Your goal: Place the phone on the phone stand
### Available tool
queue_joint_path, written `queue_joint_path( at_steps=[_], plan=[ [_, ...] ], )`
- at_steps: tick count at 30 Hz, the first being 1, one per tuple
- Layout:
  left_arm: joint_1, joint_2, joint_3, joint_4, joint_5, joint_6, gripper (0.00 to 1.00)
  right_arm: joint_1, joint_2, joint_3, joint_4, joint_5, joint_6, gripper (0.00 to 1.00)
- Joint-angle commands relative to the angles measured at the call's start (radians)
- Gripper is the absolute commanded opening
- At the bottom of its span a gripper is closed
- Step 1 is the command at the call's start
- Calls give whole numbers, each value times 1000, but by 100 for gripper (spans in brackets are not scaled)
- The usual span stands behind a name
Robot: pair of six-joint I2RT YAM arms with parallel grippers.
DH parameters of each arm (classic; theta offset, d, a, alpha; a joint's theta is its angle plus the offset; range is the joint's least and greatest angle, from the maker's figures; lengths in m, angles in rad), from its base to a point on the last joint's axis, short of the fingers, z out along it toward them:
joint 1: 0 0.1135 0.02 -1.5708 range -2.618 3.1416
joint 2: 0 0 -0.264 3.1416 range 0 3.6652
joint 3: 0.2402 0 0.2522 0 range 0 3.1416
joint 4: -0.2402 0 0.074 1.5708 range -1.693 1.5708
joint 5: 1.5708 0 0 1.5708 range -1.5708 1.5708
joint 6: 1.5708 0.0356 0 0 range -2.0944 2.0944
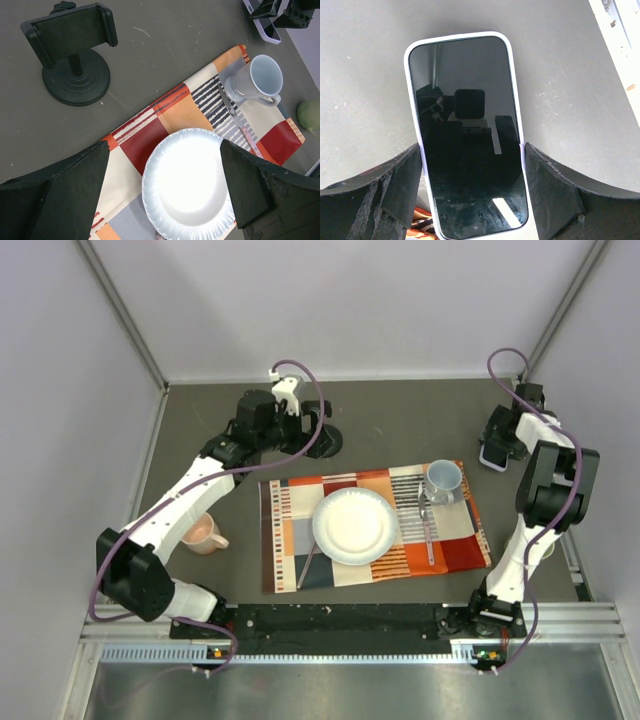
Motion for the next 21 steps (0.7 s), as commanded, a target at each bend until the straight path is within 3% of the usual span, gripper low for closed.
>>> queue_joint_path(
  at_steps=[1,16,19,21],
  plan=[
    [-4,-33,27,32,17,-6,98,-7,-61,10,41,-1,2,0],
    [-4,-19,24,44,133,-64,98,-6,57,36,-108,-13,-39,2],
    [-5,-33,18,42,184,-77,98,-1,72,40,-123,-7,-42,23],
    [-5,-46,15,29,192,-70,98,6,82,45,-134,9,-42,46]
  ],
)
